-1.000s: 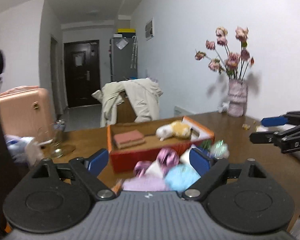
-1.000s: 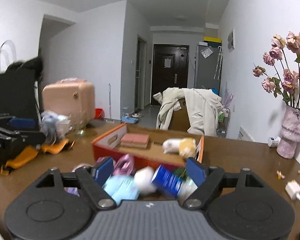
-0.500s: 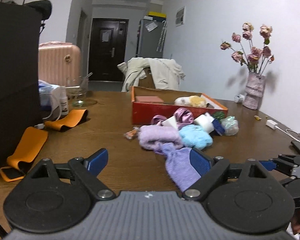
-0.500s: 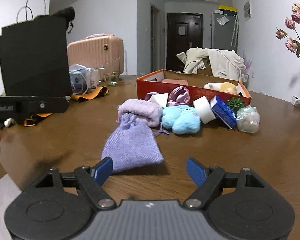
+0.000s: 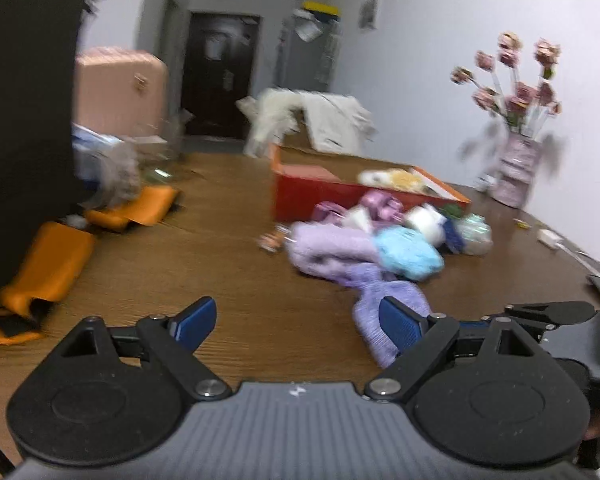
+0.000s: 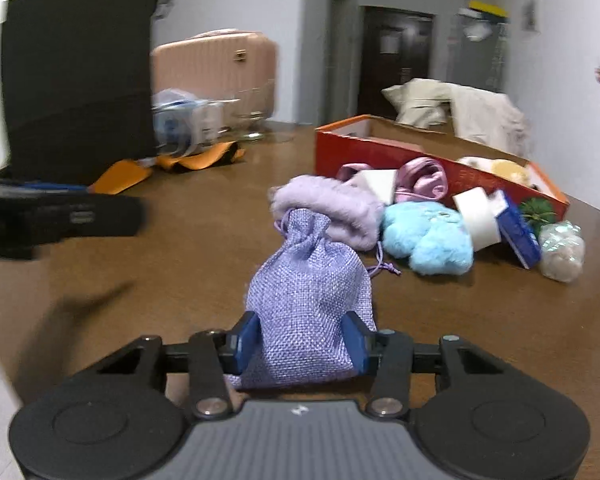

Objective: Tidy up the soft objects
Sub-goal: 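Reach the right gripper to the purple drawstring pouch and grasp it, then carry the purple pouch with the right gripper into the box and release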

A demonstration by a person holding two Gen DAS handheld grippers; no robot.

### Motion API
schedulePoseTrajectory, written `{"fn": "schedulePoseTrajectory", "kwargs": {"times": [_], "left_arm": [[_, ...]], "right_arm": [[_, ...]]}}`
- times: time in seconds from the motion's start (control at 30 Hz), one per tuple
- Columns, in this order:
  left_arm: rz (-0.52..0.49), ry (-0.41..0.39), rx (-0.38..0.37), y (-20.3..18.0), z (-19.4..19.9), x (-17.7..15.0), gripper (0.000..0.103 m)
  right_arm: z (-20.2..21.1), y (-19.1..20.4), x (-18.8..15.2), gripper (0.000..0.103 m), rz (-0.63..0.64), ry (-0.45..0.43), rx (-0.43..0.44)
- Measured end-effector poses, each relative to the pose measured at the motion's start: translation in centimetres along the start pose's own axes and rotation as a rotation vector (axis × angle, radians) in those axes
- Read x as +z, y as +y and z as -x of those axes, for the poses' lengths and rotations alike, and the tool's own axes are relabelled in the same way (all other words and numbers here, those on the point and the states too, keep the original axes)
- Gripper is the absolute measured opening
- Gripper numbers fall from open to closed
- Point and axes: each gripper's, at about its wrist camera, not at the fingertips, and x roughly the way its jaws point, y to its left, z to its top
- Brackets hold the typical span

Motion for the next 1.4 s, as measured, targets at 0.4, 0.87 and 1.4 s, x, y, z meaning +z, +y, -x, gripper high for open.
{"fn": "schedulePoseTrajectory", "kwargs": {"times": [0.4, 0.87, 1.4], "left_arm": [[-0.005, 0.109, -0.214, -5.1, -6.2, -1.3, 0.073], [0.051, 0.124, -0.188, -4.5, -6.8, -1.7, 0.038], [0.016, 0.072, -0.268, -6.1, -5.6, 1.1, 0.030]], "right_arm": [[5.0, -7.5, -3.0, 0.071, -0.255, -0.015, -0.130], [0.6, -9.9, -2.7, 0.060, -0.521, -0.099, 0.030], [4.5, -10.5, -0.9, 0.016, -0.510, -0.169, 0.071]]}}
